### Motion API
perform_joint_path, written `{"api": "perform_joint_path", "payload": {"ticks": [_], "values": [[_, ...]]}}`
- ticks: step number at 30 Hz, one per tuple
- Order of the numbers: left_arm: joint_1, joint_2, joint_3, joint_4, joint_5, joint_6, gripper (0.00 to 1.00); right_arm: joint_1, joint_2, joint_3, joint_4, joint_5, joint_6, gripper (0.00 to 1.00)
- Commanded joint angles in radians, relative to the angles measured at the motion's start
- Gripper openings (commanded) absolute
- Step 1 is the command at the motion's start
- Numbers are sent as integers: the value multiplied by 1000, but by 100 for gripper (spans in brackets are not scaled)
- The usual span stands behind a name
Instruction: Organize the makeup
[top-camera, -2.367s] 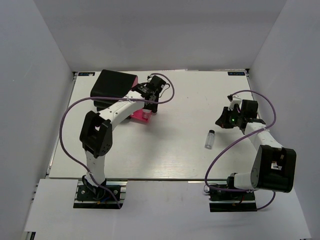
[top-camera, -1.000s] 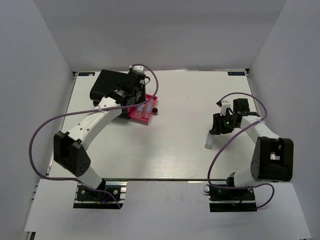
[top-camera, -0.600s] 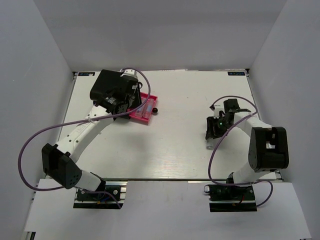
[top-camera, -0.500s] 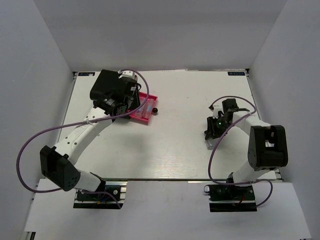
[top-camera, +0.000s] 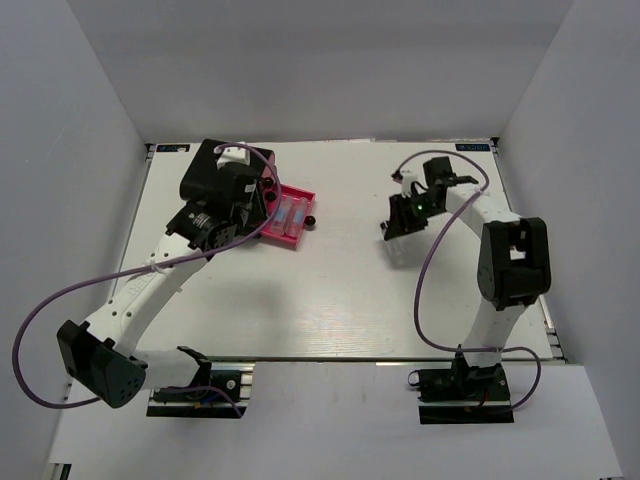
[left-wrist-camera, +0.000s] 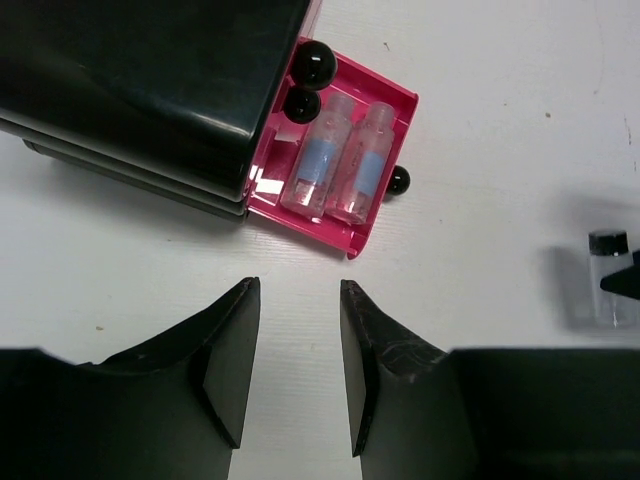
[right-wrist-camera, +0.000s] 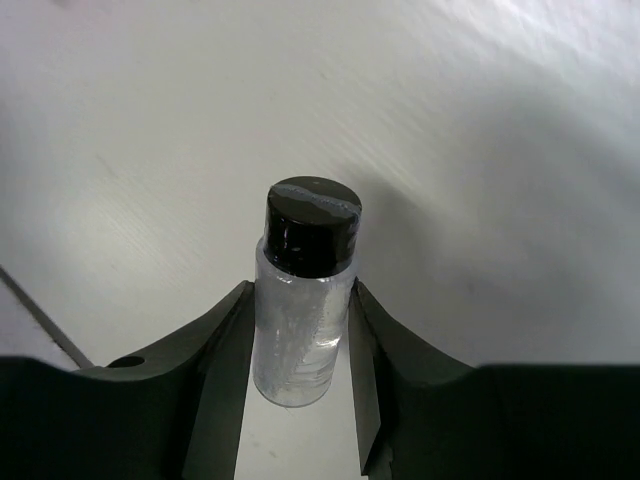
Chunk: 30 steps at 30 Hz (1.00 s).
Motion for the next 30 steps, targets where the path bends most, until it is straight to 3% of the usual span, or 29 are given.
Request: {"api": "perform_joint_path", "payload": {"ticks": [1, 7, 11, 21, 30], "values": [[6, -44, -8, 8, -41, -9, 48, 70, 60, 164, -2, -179, 27, 0], [6, -67, 1, -21, -57, -21, 48, 225, 203, 345, 170, -233, 323, 0], [6, -76, 24, -53, -72, -26, 48, 289, 240, 397, 371, -219, 518, 0], [6, -87, 42, -85, -91, -26, 48, 352, 410, 607, 555, 8, 1046, 0], [6, -73, 48, -87, -97, -1, 48, 408, 498, 703, 540, 88, 1126, 0]]}}
